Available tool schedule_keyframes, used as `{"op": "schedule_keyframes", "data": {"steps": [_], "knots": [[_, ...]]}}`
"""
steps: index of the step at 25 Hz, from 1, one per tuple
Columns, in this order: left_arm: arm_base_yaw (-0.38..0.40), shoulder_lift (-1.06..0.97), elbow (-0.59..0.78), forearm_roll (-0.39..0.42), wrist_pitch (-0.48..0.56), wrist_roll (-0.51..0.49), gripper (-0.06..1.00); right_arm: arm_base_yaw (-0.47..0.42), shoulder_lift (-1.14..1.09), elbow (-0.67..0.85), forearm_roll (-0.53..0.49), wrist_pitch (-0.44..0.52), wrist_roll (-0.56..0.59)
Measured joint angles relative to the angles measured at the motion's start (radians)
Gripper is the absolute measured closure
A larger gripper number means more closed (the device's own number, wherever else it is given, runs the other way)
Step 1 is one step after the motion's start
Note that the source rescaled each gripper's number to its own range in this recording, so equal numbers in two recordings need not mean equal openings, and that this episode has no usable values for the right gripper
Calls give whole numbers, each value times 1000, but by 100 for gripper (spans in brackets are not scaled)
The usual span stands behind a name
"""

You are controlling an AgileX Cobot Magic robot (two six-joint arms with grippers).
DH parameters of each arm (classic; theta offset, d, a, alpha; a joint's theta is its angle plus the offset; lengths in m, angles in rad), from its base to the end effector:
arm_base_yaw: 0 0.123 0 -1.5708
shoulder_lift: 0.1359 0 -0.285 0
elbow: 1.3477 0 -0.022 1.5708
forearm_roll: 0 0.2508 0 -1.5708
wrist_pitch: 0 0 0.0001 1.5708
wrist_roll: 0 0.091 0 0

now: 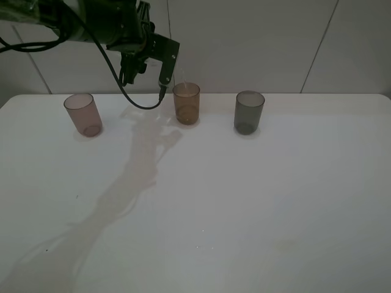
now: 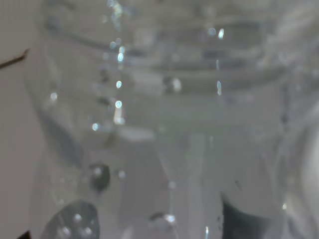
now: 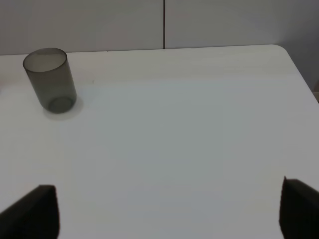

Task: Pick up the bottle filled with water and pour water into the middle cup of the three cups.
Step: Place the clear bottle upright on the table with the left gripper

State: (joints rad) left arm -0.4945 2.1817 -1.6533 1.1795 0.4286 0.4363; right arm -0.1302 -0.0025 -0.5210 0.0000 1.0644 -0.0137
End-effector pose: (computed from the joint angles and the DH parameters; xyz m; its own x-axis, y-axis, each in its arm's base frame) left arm 0.4553 -0.2057 0.1965 0.1670 0.9588 0.2298 0.5052 -0.2834 0.8151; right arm -0.0078 0.0010 0.2828 -0.4363 0.0433 -0.8987 0.1239 0.9922 -0.0123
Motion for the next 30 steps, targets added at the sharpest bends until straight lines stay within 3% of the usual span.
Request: {"op": "schedule_keyframes", "data": {"steps": [30], "knots": [[0, 29, -3, 176, -23, 0, 92, 0, 0, 0, 0, 0, 0]]}}
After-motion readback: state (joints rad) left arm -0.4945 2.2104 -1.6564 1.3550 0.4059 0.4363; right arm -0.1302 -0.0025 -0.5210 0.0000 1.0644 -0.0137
